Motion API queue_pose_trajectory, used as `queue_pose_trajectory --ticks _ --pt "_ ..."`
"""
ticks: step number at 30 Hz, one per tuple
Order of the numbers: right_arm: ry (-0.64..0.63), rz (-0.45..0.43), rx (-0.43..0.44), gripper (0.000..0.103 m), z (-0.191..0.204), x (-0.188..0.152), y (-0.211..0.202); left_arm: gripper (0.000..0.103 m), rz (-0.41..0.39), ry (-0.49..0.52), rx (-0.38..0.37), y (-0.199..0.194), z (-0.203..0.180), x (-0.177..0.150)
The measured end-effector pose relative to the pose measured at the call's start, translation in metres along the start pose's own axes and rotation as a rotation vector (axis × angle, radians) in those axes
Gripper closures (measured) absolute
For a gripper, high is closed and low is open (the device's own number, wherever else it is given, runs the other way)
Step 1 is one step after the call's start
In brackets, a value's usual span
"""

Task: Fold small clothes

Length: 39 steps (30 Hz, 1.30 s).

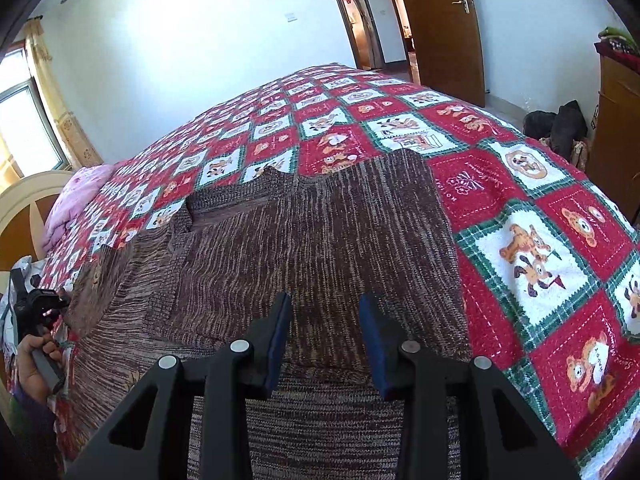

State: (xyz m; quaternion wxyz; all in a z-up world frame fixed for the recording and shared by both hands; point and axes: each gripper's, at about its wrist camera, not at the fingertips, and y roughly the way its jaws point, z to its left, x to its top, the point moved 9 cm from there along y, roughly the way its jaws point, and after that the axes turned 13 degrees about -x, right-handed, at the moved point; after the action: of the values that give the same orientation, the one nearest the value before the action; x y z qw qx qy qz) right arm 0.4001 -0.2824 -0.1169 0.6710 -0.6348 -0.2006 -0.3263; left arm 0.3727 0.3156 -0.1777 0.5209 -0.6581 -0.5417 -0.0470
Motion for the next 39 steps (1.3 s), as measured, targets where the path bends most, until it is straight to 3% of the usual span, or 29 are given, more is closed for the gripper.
queue_pose_trajectory --ticks 5,10,14,17,21,24,33,36,39 --pt "0.002 0.003 0.002 0.066 0.0 -0.001 0.0 0.096 -0.036 0.087 -0.11 -0.014 -0.045 0.006" --pt "0.011 0.008 0.006 0.066 -0.002 0.0 0.001 0.096 -0.051 0.319 -0.251 -0.041 -0.132 -0.019" --pt "0.008 0.008 0.012 0.066 0.0 0.0 0.001 0.096 0.006 0.512 -0.351 -0.059 -0.204 -0.081" --pt "0.006 0.01 0.014 0.066 0.001 -0.001 0.001 0.096 0.081 0.599 -0.409 -0.06 -0.237 -0.131" --pt "0.01 0.012 0.02 0.066 0.001 -0.001 0.001 0.096 0.178 0.729 -0.406 -0.048 -0.26 -0.195" --pt "0.012 0.016 0.027 0.066 0.001 -0.001 0.001 0.096 0.252 0.754 -0.391 -0.04 -0.261 -0.217" --pt "-0.007 0.028 0.08 0.066 0.018 -0.004 -0.002 0.096 0.298 0.725 -0.435 -0.039 -0.257 -0.222" --pt "-0.005 0.094 0.174 0.066 0.04 0.002 0.001 0.095 0.313 0.675 -0.471 -0.035 -0.254 -0.221" --pt "-0.093 0.099 0.211 0.066 0.077 0.018 0.004 0.095 0.315 0.648 -0.486 -0.033 -0.254 -0.22"
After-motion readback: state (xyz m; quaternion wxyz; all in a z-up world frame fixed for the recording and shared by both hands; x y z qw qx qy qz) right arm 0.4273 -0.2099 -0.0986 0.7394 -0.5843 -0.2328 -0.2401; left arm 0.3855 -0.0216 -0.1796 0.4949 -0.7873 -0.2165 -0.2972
